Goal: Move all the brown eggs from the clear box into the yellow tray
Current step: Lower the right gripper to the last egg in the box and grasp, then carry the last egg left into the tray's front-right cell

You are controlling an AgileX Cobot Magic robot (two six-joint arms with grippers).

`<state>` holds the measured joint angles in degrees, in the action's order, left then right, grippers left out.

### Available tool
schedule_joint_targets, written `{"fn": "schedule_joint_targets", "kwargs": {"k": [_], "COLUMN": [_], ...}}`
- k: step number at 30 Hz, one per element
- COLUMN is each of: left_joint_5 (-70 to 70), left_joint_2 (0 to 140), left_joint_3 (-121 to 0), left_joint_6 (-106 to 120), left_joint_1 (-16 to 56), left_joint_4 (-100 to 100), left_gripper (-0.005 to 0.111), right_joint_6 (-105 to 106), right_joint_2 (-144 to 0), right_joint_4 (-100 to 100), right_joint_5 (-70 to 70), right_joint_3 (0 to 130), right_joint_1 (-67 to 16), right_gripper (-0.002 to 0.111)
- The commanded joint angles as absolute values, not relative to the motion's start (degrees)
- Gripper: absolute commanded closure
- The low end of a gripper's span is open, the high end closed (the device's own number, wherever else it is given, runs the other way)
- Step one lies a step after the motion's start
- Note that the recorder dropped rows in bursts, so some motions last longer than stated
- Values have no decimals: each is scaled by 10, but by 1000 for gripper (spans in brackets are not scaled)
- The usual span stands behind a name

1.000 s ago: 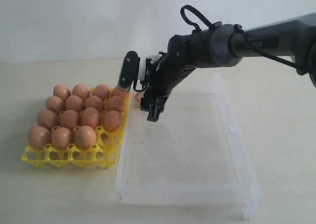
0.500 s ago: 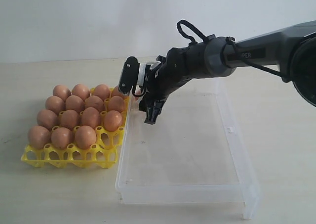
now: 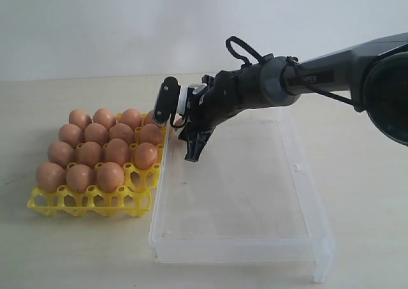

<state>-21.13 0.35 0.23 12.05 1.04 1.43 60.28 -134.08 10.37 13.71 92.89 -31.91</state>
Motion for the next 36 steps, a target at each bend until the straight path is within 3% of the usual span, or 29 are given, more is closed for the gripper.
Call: {"fn": "schedule_joint_targets", "kwargs": {"k": [1, 5, 7, 9, 17, 25, 36], "left_joint_5": [-207, -207, -207, -207, -207, -207, -207], "left_joint_2": [0, 0, 0, 0, 0, 0, 0], "left_joint_3": [0, 0, 0, 0, 0, 0, 0], "left_joint_6": [117, 117, 117, 117, 117, 117, 117], "left_joint_1": [12, 12, 12, 12, 12, 12, 12], "left_joint_4": [14, 14, 14, 14, 14, 14, 14], "left_gripper": [107, 107, 107, 107, 107, 107, 107], "right_joint_6": [573, 454, 281, 89, -133, -290, -329], "right_joint_2": [-1325, -1277, -1225, -1163, -1061, -1101, -1162], "right_joint_4": [101, 73, 24, -9, -149, -299, -321], "right_joint_5": [174, 153, 101, 18, -251, -353, -415], "right_joint_3": [931, 900, 845, 759, 543, 516, 519], "right_joint_1": [-324, -329, -329, -329, -403, -403, -403], "right_gripper": [108, 108, 108, 108, 108, 108, 108]}}
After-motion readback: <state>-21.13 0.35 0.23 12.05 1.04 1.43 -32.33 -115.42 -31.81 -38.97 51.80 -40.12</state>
